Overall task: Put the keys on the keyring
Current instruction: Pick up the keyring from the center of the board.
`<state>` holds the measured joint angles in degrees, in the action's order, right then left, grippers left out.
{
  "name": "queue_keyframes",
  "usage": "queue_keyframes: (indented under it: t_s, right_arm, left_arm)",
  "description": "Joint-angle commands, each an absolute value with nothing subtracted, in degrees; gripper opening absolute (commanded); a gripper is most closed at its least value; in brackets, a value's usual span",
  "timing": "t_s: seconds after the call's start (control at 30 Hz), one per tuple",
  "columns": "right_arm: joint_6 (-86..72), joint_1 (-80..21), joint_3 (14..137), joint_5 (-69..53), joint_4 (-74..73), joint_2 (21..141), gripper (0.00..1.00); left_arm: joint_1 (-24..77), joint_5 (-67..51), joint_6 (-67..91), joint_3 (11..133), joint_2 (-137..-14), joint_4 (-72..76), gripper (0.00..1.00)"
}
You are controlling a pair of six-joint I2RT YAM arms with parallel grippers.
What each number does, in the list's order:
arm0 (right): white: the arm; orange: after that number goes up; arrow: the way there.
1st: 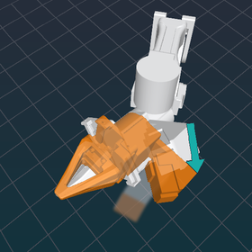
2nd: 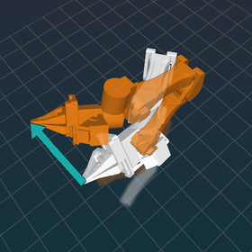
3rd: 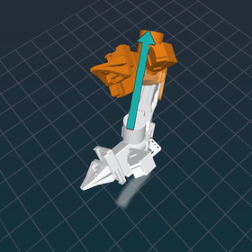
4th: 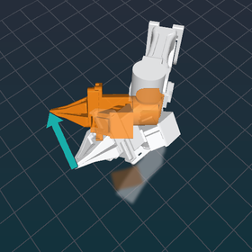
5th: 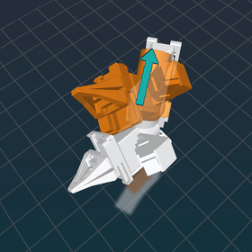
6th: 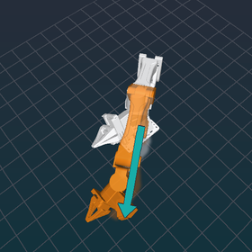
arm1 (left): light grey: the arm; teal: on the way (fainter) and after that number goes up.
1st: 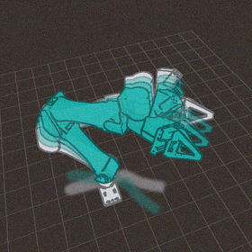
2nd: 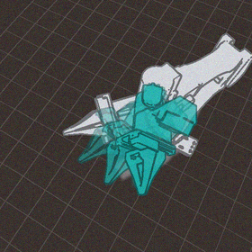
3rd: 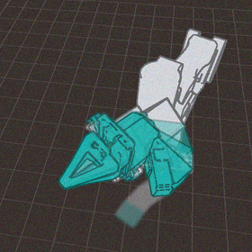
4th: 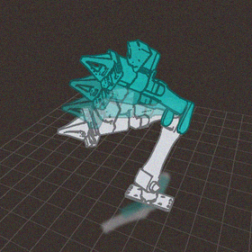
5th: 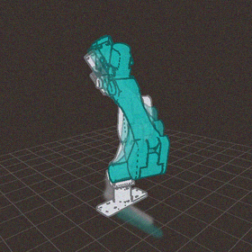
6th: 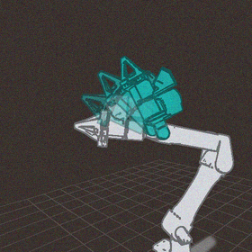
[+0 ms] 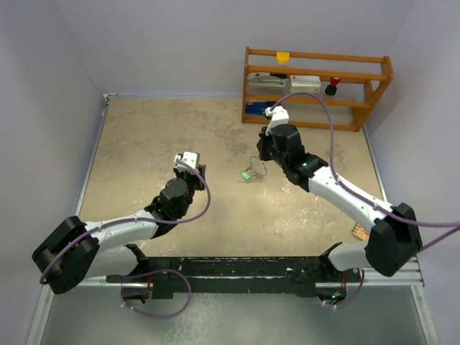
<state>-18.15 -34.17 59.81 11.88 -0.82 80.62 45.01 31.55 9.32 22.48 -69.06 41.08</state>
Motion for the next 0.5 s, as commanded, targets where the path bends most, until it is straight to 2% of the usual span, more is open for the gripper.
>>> queue_keyframes:
  t_s: [0.0,0.47]
  right_arm:
    - [-10.6,-34.1,60.1,15.2,10.4,73.6,0.0]
    - [-6.0,-34.1,64.0,10.6,11.8,65.7,0.0]
  left_arm:
    - [44.8,31.8,10.8,23.3,-67.1,37.6,0.33]
    - [44.8,29.9,12.1,23.3,-64.3,35.2,0.33]
